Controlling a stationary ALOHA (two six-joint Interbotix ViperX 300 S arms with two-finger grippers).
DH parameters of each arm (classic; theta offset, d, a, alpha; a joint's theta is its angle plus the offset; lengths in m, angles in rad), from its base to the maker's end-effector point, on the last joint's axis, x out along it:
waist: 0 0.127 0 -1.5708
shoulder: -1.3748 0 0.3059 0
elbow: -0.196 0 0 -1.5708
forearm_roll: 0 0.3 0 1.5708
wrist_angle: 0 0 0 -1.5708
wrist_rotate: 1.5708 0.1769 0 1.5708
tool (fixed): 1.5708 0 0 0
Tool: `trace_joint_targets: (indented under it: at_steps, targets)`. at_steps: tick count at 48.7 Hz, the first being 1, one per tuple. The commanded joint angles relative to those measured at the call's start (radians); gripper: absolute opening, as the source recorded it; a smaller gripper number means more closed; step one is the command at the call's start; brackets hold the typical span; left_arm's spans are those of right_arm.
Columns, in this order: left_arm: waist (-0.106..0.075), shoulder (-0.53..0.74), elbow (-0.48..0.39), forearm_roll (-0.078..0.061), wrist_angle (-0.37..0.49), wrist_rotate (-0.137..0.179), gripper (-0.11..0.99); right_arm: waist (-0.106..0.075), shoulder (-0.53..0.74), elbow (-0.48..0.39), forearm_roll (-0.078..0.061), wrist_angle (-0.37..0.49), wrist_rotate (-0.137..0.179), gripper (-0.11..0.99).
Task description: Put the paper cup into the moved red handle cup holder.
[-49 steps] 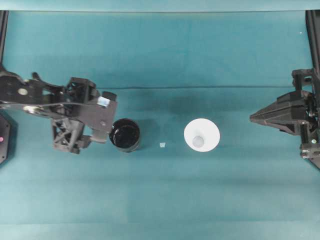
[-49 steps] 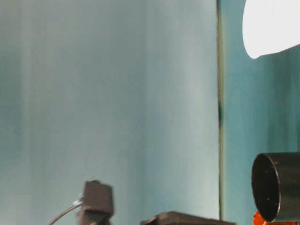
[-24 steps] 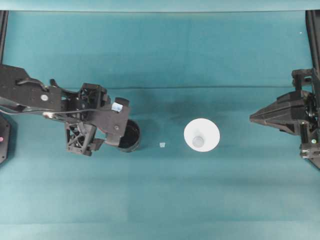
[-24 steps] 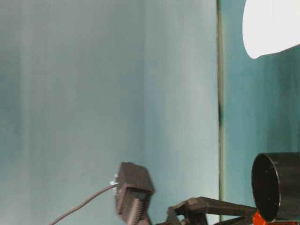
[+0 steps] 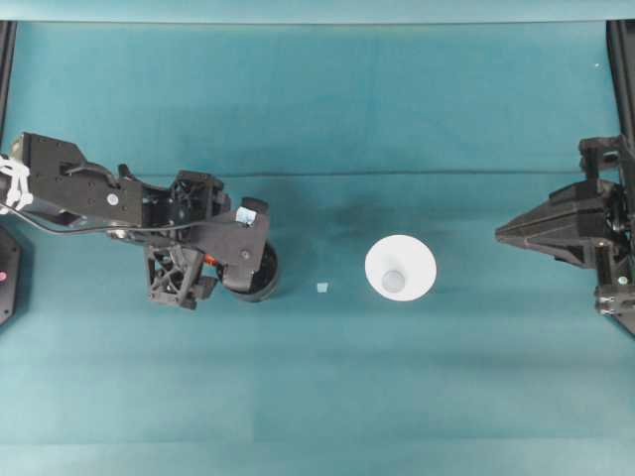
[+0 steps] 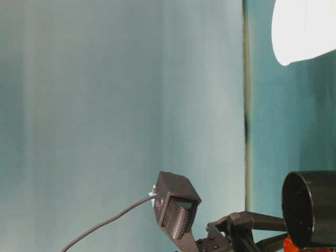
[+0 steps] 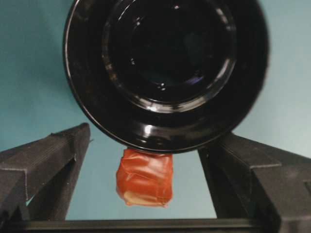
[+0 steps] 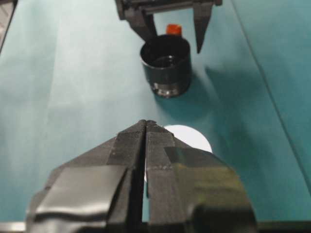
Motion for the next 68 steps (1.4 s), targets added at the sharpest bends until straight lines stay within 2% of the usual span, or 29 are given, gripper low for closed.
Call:
trace_joint_targets:
  at_steps: [1, 16, 26, 34, 37, 41, 43, 52, 53, 60, 68]
  targets:
    - [0.0, -0.006, -0.009, 0.003, 0.0, 0.002, 0.93, -0.002, 0.006, -0.02, 0.002, -0.005, 0.008, -0.1]
    - [0.0, -0.006, -0.012, 0.003, 0.023, 0.0, 0.91, -0.002, 0.005, -0.021, 0.002, -0.005, 0.008, -0.1]
    - [0.0, -0.009, -0.012, 0.003, 0.023, 0.0, 0.82, -0.002, 0.006, -0.018, 0.002, -0.005, 0.008, -0.1]
    - [0.002, -0.012, -0.012, 0.003, 0.023, 0.0, 0.63, -0.002, 0.006, -0.018, 0.002, -0.005, 0.008, -0.1]
    - [0.0, -0.011, -0.014, 0.003, 0.023, 0.002, 0.53, -0.002, 0.005, -0.018, 0.002, -0.005, 0.008, -0.1]
    - [0.0, -0.012, -0.014, 0.0, 0.023, 0.002, 0.33, -0.002, 0.006, -0.018, 0.002, -0.005, 0.008, -0.1]
    - [0.0, -0.014, -0.014, 0.003, 0.023, 0.002, 0.29, -0.002, 0.005, -0.017, 0.002, -0.005, 0.008, -0.1]
    - [-0.002, -0.021, -0.014, 0.0, 0.023, 0.002, 0.29, -0.002, 0.005, -0.017, 0.002, -0.005, 0.008, -0.1]
    - [-0.002, -0.021, -0.014, 0.003, 0.023, 0.002, 0.29, -0.003, 0.005, -0.017, 0.002, -0.005, 0.008, -0.1]
    - [-0.002, -0.026, -0.014, 0.0, 0.023, -0.002, 0.29, -0.002, 0.005, -0.015, 0.002, -0.005, 0.008, -0.1]
    - [-0.003, -0.043, -0.028, 0.003, 0.043, -0.005, 0.29, -0.003, 0.006, -0.015, 0.002, -0.005, 0.008, -0.1]
